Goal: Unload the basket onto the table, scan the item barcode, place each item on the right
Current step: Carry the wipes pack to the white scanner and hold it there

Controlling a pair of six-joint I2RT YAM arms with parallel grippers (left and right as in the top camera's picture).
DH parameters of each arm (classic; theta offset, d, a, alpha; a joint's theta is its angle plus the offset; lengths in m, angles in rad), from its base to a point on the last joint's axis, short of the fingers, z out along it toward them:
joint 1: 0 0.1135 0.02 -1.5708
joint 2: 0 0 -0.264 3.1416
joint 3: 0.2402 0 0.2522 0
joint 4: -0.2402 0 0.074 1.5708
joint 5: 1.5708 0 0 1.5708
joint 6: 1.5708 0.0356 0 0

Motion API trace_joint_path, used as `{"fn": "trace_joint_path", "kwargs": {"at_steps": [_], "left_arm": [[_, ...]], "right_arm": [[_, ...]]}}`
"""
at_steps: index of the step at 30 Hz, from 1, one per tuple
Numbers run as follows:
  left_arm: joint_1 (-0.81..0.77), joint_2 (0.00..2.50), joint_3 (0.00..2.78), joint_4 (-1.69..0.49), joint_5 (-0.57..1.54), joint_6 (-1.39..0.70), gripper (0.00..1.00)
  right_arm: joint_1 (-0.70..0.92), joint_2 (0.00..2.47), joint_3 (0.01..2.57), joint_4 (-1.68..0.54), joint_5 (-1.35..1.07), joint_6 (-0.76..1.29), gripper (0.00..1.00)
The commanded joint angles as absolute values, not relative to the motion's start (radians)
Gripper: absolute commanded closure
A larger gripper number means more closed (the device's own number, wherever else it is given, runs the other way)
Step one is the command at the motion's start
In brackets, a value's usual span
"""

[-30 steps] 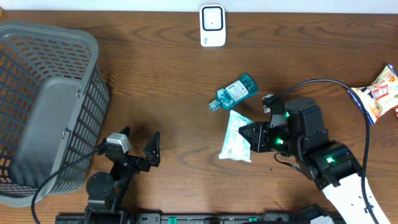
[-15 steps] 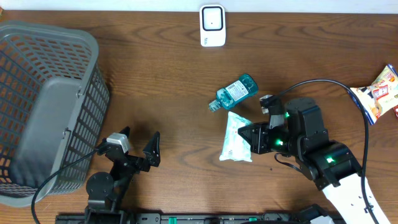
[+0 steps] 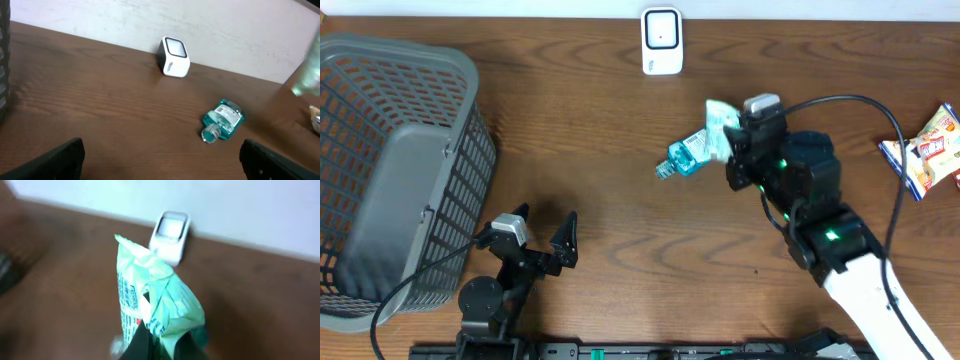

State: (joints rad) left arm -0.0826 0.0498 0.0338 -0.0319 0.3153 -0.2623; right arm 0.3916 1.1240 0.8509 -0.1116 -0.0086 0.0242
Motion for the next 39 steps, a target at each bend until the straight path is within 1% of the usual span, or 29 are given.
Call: {"fn": "trace_joint_path", "kwargs": {"at_steps": [1,5,6,10,13,17,21,26,32,34,36,39], "left_arm": [[-0.086,0.045,0.006,-0.047,0.321,-0.264,0.01],[-0.086,0.045,0.006,-0.046,0.321,-0.264,0.01],[-0.086,0.045,0.006,-0.046,0.321,-0.264,0.01],[-0.086,0.045,0.006,-0.046,0.321,-0.264,0.01],[-0.086,0.045,0.006,-0.046,0.321,-0.264,0.01],[-0.086,0.045,0.006,-0.046,0.321,-0.264,0.01],[-0.086,0.045,0.006,-0.046,0.321,-0.264,0.01],[-0.086,0.045,0.006,-0.047,0.321,-0.264,0.01],[-0.086,0.045,0.006,-0.046,0.321,-0.264,0.01],[-0.086,0.045,0.006,-0.047,0.321,-0.264,0.01],[-0.086,0.045,0.006,-0.046,0.321,-0.264,0.01],[-0.086,0.045,0.006,-0.046,0.321,-0.264,0.01]], "right_arm": [[0.401,1.220,0.868,0.020,0.144,-0.025,0.99],[0.424,1.380,0.915,0.239,0.220,-0.114,0.99],[0.430,1.398,0.925,0.253,0.238,-0.130,0.99],[0.501,1.586,1.053,0.353,0.427,-0.317,0.99],[0.537,1.734,1.175,0.419,0.485,-0.422,0.99],[0.537,1.907,1.310,0.501,0.562,-0.442,0.99],[0.546,2.118,1.486,0.616,0.641,-0.601,0.99],[0.563,2.304,1.689,0.648,0.701,-0.718,0.99],[0.570,2.490,1.942,0.648,0.751,-0.768,0.99],[0.576,2.576,2.039,0.649,0.759,-0.859,0.99],[0.578,2.623,2.080,0.658,0.761,-0.917,0.99],[0.578,2.666,2.094,0.668,0.757,-0.919,0.99]]}}
